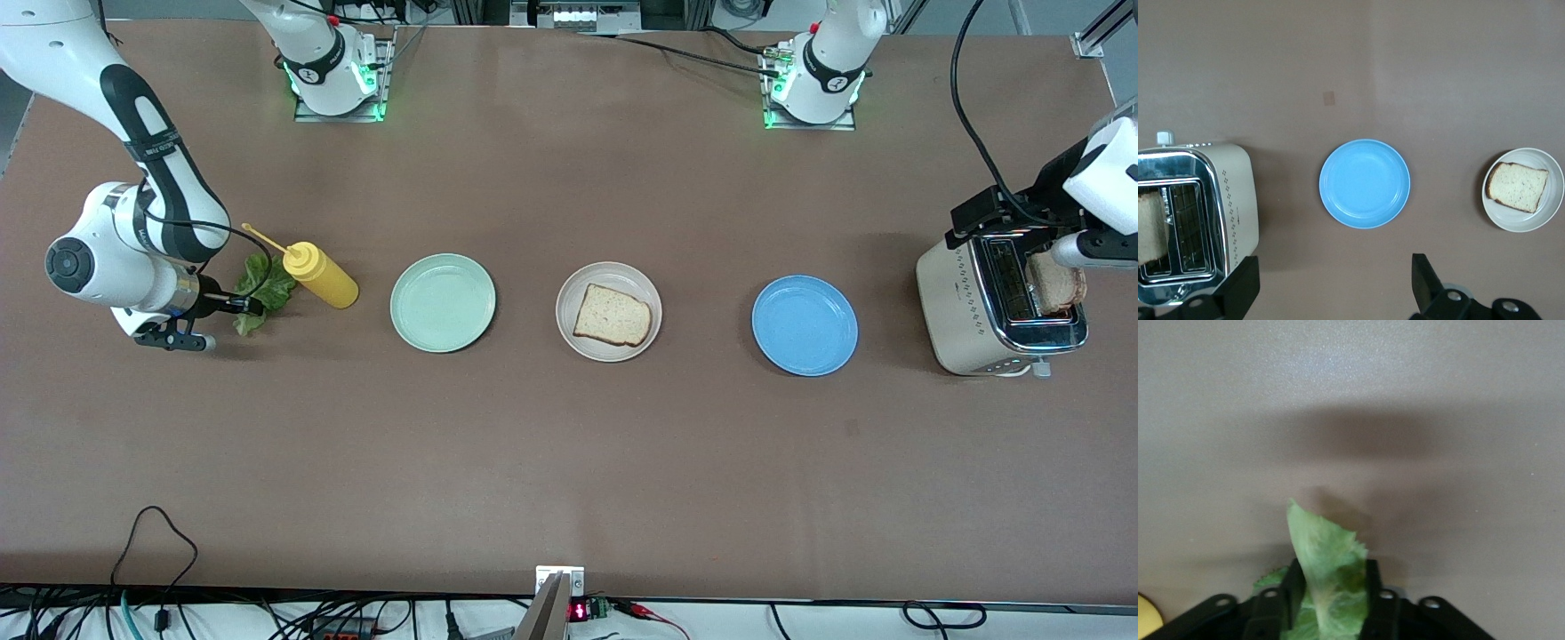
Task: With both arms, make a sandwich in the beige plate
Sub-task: 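Lower the right gripper onto the green lettuce leaf, then grasp the lettuce leaf with the right gripper and lift it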
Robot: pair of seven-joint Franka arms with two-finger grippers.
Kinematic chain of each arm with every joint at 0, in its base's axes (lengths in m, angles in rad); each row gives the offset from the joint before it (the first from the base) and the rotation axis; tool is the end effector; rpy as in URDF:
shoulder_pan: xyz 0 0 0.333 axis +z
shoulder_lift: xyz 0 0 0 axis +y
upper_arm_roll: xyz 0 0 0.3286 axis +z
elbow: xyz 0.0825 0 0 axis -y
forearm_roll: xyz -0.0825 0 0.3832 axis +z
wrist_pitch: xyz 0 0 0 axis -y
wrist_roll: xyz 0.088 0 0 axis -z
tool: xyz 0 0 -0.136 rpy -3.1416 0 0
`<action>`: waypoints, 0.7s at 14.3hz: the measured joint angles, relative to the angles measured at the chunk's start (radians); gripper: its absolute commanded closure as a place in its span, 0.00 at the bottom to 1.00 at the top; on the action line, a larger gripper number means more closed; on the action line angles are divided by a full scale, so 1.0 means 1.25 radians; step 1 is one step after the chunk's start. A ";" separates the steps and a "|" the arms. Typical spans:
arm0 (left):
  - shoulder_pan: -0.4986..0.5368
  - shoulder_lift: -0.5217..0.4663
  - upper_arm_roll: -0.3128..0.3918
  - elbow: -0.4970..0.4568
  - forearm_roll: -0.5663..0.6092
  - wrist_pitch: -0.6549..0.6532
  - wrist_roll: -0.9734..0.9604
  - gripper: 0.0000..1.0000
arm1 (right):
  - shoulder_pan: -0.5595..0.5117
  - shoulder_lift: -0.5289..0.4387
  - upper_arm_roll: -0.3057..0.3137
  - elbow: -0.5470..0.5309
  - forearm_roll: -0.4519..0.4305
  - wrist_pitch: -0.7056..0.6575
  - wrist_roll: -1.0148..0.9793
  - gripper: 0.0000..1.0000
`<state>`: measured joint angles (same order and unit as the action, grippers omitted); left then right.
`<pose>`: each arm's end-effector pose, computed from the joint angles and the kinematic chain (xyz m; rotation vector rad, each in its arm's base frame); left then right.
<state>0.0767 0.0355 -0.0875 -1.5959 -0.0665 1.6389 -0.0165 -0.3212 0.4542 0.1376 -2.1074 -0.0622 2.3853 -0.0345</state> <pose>0.5705 -0.0140 0.5827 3.0720 0.0154 0.0103 0.5514 -0.1021 0.1697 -3.0852 0.1680 0.2591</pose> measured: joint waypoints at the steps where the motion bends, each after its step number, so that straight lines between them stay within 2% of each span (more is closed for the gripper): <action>1: 0.000 0.000 0.000 0.000 0.000 0.002 0.000 0.00 | 0.000 0.000 0.000 0.000 0.000 0.000 0.000 0.97; 2: 0.000 0.000 0.000 0.000 0.000 0.002 0.000 0.00 | 0.000 0.000 0.000 0.000 0.000 0.000 0.000 1.00; 7: 0.000 0.000 0.000 0.000 0.000 0.002 0.000 0.00 | -0.001 -0.008 0.000 0.005 -0.005 0.001 -0.023 1.00; 10: 0.000 0.000 0.000 0.000 0.000 0.002 0.000 0.00 | -0.010 -0.060 -0.003 0.016 -0.007 -0.025 -0.109 1.00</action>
<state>0.0767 0.0355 -0.0875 -1.5960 -0.0665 1.6418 -0.0165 -0.3339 0.3792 0.1338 -2.0878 -0.0712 2.3535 -0.1706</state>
